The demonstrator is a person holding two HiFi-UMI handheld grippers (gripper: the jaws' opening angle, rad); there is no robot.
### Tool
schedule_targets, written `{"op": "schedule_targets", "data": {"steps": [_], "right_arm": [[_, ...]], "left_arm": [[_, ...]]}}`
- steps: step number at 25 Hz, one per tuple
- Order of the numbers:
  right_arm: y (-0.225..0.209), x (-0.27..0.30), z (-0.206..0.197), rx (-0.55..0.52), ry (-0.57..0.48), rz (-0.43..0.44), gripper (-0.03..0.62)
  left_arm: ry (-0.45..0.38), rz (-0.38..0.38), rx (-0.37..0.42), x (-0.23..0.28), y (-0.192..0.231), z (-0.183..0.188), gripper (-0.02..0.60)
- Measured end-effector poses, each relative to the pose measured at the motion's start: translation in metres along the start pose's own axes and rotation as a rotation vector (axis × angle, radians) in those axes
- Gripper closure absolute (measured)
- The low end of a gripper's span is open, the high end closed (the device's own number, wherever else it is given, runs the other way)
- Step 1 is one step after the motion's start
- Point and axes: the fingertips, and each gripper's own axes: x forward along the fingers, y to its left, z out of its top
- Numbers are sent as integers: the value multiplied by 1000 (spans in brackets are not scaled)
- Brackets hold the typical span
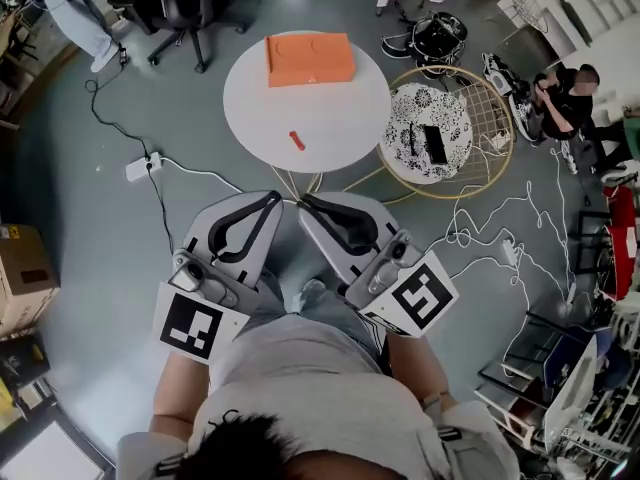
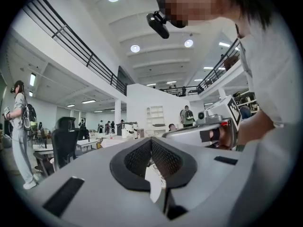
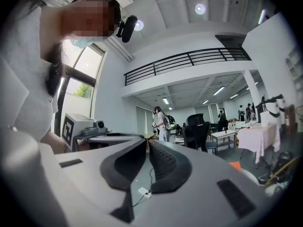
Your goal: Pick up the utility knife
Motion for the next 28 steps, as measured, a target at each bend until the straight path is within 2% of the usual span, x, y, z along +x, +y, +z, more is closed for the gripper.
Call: {"op": "schedule_targets", "data": {"steps": [14,20,28], "right_arm": [[-27,78,-3,-7,14,-178,574],[-35,89,-11,-8,44,-219,574],[-64,93,-22,-9,73,-234,572]], "left_arm": [[-11,-158,-12,5,87,-13,571],[-19,-182,-39,7,102,-21,571],[-15,-184,-36,26,111,-23,571]]}}
